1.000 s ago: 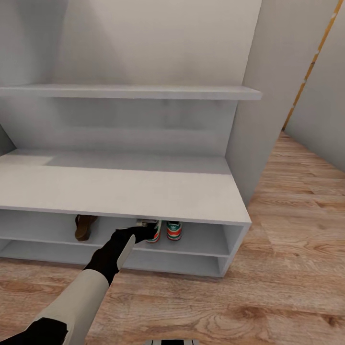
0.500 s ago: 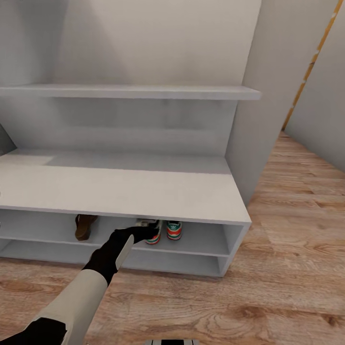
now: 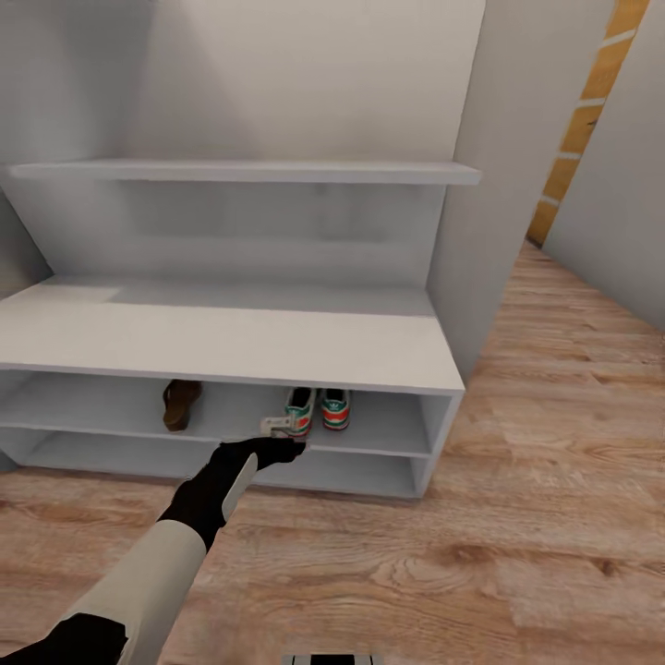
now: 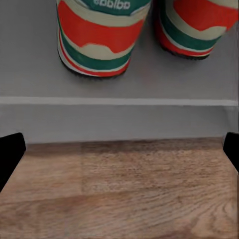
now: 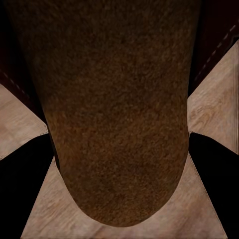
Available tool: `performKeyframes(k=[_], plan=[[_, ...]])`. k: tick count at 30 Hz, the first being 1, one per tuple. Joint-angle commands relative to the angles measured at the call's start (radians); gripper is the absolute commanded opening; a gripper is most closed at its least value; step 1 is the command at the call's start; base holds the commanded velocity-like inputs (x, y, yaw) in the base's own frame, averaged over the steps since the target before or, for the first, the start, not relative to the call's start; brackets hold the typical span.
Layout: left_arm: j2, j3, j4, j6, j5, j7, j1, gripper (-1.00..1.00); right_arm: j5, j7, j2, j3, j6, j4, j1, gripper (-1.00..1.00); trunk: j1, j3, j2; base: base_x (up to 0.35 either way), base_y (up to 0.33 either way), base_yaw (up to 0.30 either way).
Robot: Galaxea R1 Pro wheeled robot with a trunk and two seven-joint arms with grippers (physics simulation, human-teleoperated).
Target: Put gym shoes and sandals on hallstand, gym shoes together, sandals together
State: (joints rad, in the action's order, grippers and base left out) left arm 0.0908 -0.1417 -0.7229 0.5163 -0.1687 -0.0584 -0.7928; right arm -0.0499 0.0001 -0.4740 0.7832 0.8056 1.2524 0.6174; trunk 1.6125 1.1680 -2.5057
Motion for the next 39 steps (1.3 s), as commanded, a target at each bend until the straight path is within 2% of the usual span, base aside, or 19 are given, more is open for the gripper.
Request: performKeyframes(k=[1, 15, 16, 20, 21, 24, 39], plan=[[0.000, -0.001, -0.001, 0.005, -0.008, 0.002, 0.000, 1.00, -0.005, -0.001, 0.000, 0.002, 0.004, 0.001, 0.001, -1.00, -0.001, 0.001, 0.000, -0.336, 0.000, 0.000], [-0.001, -0.001, -0.002, 0.005, -0.008, 0.002, 0.003, 1.00, -0.006, 0.003, 0.002, 0.001, 0.004, 0.001, 0.001, -1.00, -0.001, 0.001, 0.000, -0.306, 0.122, 0.000], [-0.016, -0.001, -0.002, 0.005, -0.008, 0.002, 0.004, 1.00, -0.006, 0.003, 0.005, 0.001, 0.004, 0.000, 0.001, -1.00, -0.001, 0.001, 0.000, -0.228, 0.236, 0.000], [-0.046, 0.000, -0.002, 0.004, -0.008, 0.002, 0.005, 1.00, -0.007, 0.003, 0.006, 0.001, 0.005, 0.001, 0.001, -1.00, -0.001, 0.001, 0.000, -0.221, 0.241, 0.000], [-0.065, 0.000, -0.001, 0.004, -0.008, 0.003, 0.006, 1.00, -0.007, 0.003, 0.006, 0.001, 0.005, 0.000, 0.001, -1.00, -0.001, 0.001, 0.000, -0.190, 0.267, 0.000], [-0.072, 0.002, -0.007, 0.004, -0.008, 0.003, 0.006, 1.00, -0.007, 0.003, 0.006, 0.001, 0.006, 0.001, 0.001, -1.00, -0.001, 0.001, 0.000, -0.166, 0.279, 0.000], [-0.072, 0.002, -0.004, 0.001, -0.015, -0.001, 0.006, 1.00, -0.007, 0.004, 0.008, 0.001, 0.006, 0.001, 0.001, -1.00, -0.001, 0.001, 0.000, -0.100, 0.323, 0.000]])
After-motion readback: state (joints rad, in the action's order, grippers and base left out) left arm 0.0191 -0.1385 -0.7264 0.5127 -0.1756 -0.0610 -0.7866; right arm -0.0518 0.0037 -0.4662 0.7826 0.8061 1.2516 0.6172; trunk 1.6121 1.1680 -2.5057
